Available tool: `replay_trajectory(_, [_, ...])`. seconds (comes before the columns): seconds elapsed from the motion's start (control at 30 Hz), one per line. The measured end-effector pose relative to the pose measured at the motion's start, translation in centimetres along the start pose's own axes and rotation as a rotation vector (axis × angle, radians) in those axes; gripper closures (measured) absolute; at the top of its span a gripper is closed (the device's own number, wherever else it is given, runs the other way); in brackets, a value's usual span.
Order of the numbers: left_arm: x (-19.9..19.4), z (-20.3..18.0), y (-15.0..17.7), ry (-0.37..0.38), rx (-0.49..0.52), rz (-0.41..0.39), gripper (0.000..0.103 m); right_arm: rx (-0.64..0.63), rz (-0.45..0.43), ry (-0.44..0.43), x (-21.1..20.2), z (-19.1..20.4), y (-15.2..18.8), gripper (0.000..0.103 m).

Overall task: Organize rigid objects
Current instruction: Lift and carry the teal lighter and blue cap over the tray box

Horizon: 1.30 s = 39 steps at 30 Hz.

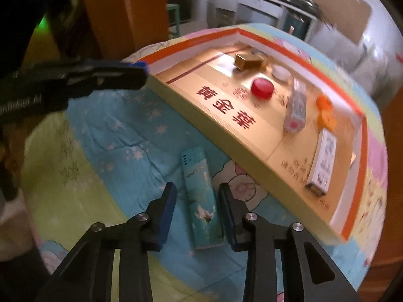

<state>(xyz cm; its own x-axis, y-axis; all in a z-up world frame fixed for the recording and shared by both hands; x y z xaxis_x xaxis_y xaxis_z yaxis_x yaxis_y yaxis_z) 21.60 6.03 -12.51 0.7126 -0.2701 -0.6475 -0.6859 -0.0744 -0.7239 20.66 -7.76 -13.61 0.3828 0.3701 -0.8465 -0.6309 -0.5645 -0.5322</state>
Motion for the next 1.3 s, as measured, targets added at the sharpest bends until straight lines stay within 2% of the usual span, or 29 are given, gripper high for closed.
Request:
replay_trajectory(0.1, [0.1, -0.3, 0.1, 0.006, 0.010, 0.005, 0.072, 0.019, -0.014, 0.022, -0.4, 0.9, 0.4, 0.081])
replay_trajectory(0.23, [-0.1, -0.5, 0.2, 0.010, 0.012, 0.003, 0.072, 0.081, -0.056, 0.056, -1.2, 2.0, 1.1, 0.081])
replay_trajectory(0.43, [-0.5, -0.4, 0.1, 0.009, 0.011, -0.001, 0.072, 0.271, -0.167, 0.021, -3.8, 1.5, 1.3, 0.081])
replay_trajectory(0.57, [-0.6, -0.7, -0.4, 0.013, 0.023, -0.010, 0.072, 0.348, -0.239, 0.034, -6.1, 1.0, 0.8, 0.081])
replay_trajectory(1.0, [-0.4, -2.0, -4.1, 0.004, 0.055, -0.055, 0.072, 0.410, -0.364, 0.076, -9.1, -2.5, -3.3, 0.081])
replay_trajectory(1.3, [1.6, -2.1, -6.6, -0.025, 0.037, -0.067, 0.072, 0.453, -0.380, 0.042, -7.3, -5.7, -5.8, 0.081])
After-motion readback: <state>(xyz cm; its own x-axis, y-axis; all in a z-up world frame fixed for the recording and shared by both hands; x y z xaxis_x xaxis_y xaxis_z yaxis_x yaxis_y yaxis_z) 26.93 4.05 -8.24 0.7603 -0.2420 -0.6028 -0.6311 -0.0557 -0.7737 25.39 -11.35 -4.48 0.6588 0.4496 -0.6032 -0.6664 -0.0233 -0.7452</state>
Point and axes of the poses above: each gripper's, at about its wrist camera, not at the fingertips, and x roughly the way its jaws point, z to its left, y to its underside, the point moved 1 cm from there along x, roughly the way its jaws point, and after that the axes turned 5 degrees about -z, right-handed, at the moved point
